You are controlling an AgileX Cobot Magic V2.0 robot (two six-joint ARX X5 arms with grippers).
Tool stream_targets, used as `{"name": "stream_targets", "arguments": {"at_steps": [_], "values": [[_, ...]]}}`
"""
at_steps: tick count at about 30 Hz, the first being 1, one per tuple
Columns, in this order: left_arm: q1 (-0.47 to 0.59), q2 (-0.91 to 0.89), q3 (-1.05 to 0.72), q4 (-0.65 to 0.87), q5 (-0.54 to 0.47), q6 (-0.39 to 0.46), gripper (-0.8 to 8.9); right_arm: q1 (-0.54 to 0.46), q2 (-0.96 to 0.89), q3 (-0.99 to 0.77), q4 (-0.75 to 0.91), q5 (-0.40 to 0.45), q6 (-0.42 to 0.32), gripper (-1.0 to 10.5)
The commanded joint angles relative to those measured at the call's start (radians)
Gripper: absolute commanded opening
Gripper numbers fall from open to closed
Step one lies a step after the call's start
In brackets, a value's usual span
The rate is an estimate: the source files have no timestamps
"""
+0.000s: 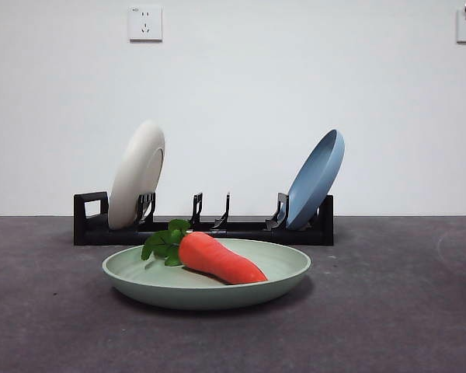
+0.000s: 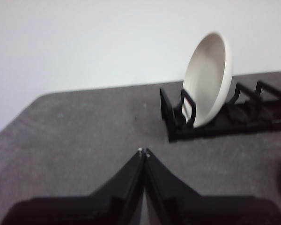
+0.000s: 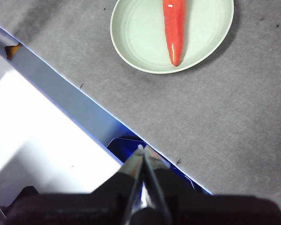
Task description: Take the green plate from the plate rack,put the plate on the table,take the carrot from the table,put the carrot in the plate
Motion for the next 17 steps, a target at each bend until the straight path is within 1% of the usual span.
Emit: {"name": "stream_targets", "arguments": {"at_steps": [1, 7, 14, 17], "values": [[0.004, -0.011, -0.029, 0.009, 0.0, -0.007, -0.04, 0.002, -0.002, -0.004, 0.006, 0.003, 0.006, 0.0], [0.004, -0.026, -0.071, -0.011, 0.0, -0.008, -0.04, 0.002, -0.002, -0.004, 0.006, 0.003, 0.006, 0.0], [0.004, -0.058, -0.071, -0.115, 0.0, -0.008, -0.04, 0.002, -0.002, -0.004, 0.006, 0.003, 0.006, 0.0], [0.004, -0.061, -0.071, -0.106, 0.002, -0.007, -0.04, 0.002, -0.002, -0.004, 0.006, 0.003, 0.006, 0.0]]}}
